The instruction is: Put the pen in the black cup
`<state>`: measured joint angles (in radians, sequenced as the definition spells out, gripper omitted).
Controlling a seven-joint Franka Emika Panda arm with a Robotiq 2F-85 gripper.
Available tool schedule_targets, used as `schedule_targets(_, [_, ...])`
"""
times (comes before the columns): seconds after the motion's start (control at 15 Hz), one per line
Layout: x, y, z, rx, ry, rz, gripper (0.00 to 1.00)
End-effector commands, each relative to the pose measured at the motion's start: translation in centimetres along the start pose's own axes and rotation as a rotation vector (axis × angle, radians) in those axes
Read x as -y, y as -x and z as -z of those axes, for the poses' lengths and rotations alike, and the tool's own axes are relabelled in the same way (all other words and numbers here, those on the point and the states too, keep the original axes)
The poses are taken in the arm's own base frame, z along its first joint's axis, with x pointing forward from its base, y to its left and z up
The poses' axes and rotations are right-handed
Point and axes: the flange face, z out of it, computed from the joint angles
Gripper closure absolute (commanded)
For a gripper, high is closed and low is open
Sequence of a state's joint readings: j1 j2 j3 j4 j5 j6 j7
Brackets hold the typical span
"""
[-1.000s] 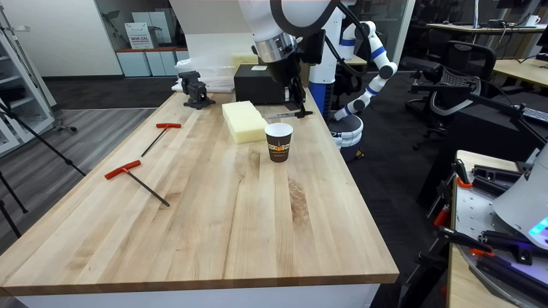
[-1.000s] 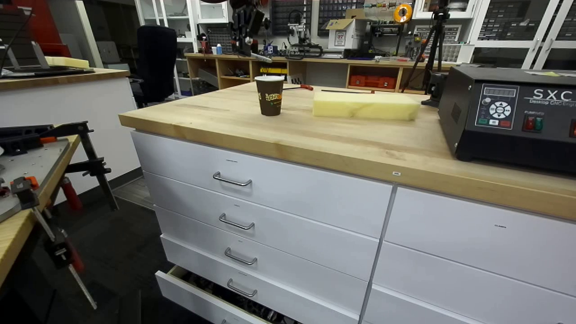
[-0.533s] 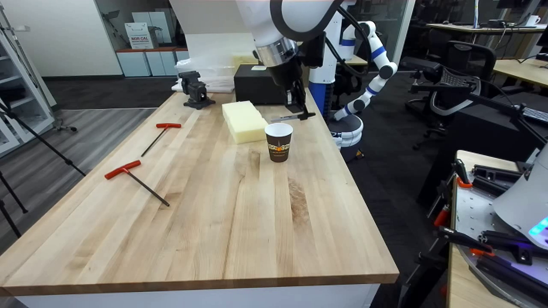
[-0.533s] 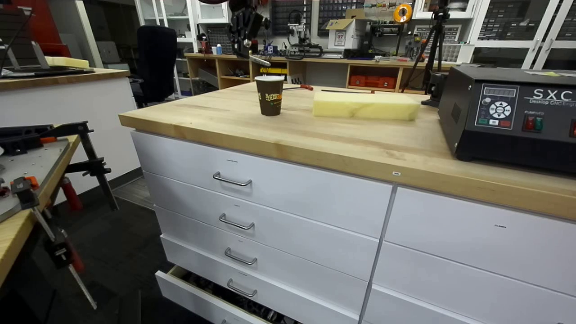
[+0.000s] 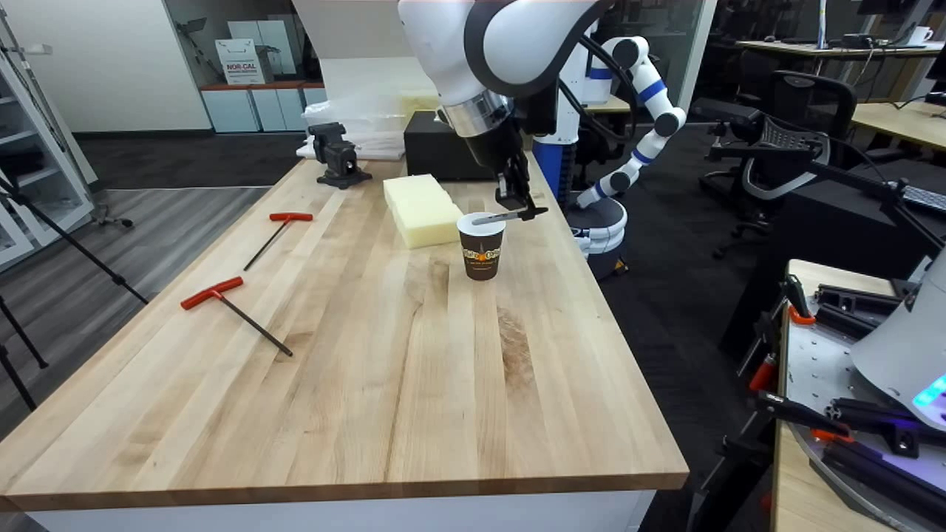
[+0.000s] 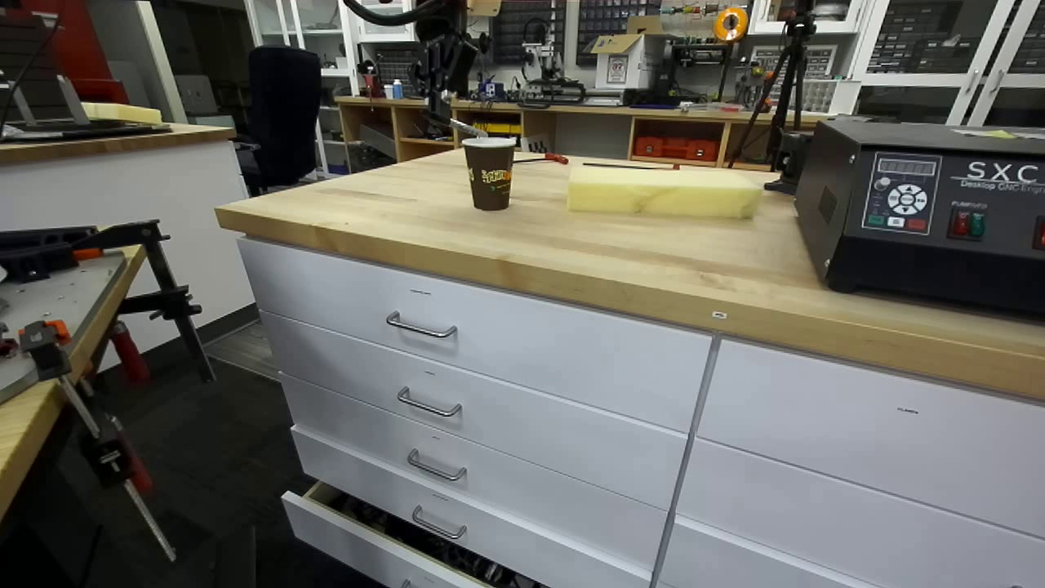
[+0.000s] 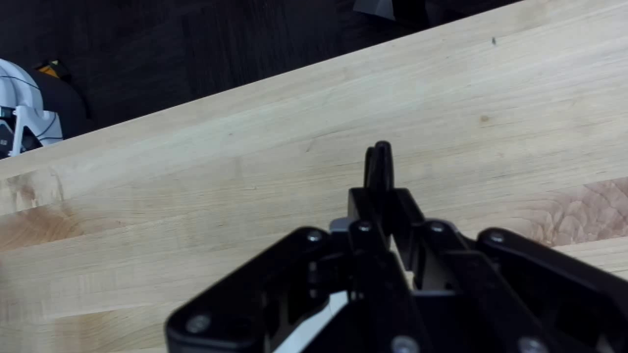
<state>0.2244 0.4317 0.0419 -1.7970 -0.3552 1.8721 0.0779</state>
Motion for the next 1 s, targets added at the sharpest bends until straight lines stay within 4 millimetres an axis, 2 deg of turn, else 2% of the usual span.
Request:
schedule_targets(0.0, [-0.2,-0.6,-0.1,0.016,0.027,-0.003,0.95])
schedule_targets(0.33, [-0.7,-1.2,0.0,-0.002,0.026,-0.019,0.95])
schedule_targets(0.4, [-0.9,-1.4,0.3,-0.018,0.026,-0.027,0.82])
schedule_targets(0.47, [-0.9,-1.4,0.8,-0.051,0.018,-0.04,0.59])
schedule_targets(0.67, [-1.2,-1.9,2.2,-0.155,0.001,-0.073,0.5])
schedule_targets(0.93, [-1.4,-2.5,4.1,-0.339,-0.024,-0.108,0.24])
